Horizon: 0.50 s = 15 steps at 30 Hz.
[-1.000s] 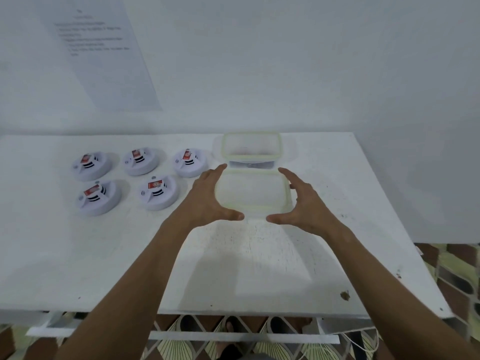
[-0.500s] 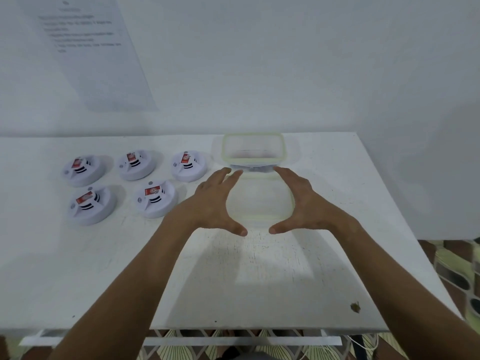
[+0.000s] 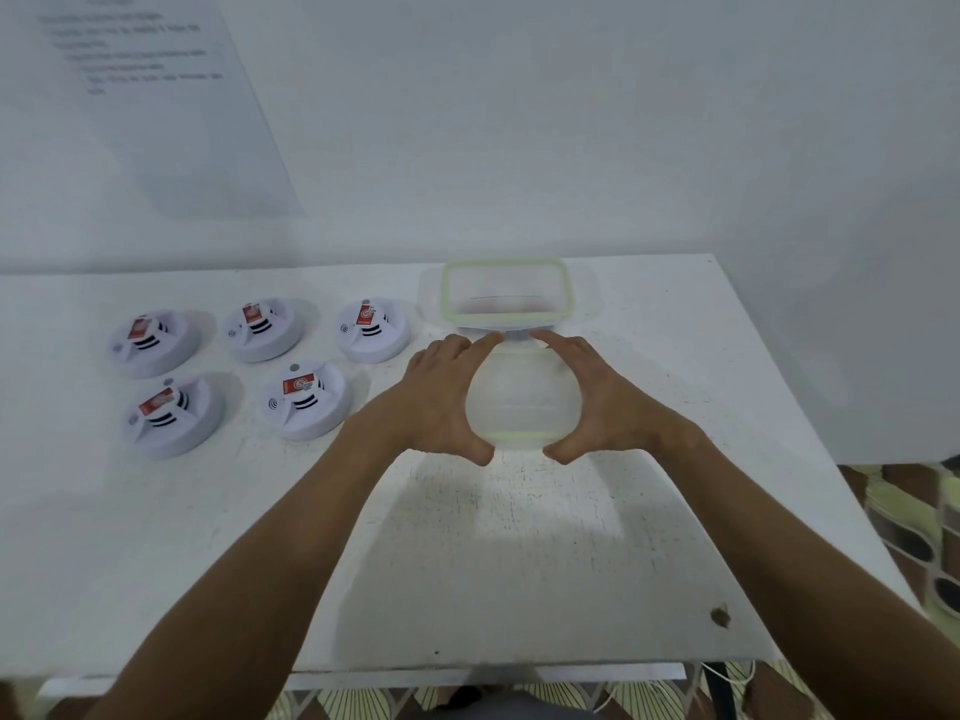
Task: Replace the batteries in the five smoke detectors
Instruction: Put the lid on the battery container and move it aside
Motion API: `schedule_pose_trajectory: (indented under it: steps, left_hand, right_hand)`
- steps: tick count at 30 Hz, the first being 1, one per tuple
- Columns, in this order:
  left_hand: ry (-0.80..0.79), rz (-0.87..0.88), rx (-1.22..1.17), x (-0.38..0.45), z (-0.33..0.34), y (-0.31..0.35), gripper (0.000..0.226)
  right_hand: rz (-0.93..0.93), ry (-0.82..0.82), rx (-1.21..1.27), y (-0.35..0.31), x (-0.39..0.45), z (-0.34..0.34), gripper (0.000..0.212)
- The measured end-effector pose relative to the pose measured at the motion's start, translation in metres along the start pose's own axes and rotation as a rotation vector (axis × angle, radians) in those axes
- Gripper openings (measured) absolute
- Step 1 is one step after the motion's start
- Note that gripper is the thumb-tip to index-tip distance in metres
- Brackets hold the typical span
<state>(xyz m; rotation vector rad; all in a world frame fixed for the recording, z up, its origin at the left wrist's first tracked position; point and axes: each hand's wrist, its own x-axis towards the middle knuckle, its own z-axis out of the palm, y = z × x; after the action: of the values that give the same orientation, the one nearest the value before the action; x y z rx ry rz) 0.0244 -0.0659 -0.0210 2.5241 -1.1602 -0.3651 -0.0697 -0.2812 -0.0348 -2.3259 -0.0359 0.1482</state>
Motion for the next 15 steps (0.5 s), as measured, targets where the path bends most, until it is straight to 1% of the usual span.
schedule_pose_trajectory:
  steps: [5,8,10,11,13,15]
  left_hand:
    - [-0.013,0.003,0.027,0.003,0.002,-0.001,0.123]
    - [0.031,0.023,0.001,0.000,0.005,-0.002,0.125]
    - [0.068,0.006,-0.040,-0.006,0.007,-0.003,0.129]
    - [0.087,-0.020,-0.089,-0.011,0.008,-0.004,0.132]
    - [0.131,-0.108,-0.264,-0.020,0.012,-0.006,0.135]
    - [0.213,-0.202,-0.498,-0.029,0.018,-0.004,0.129]
  right_hand:
    - [-0.007,-0.012,-0.008,0.001,0.001,0.001,0.123]
    - [-0.014,0.010,0.042,0.002,-0.001,0.001,0.129]
    - [-0.017,0.040,0.113,0.002,-0.006,0.002,0.133]
    - [-0.015,0.057,0.153,0.004,-0.009,0.003,0.132]
    - [-0.002,0.079,0.231,0.008,-0.018,0.009,0.127]
    - [0.013,0.081,0.337,0.008,-0.025,0.016,0.122]
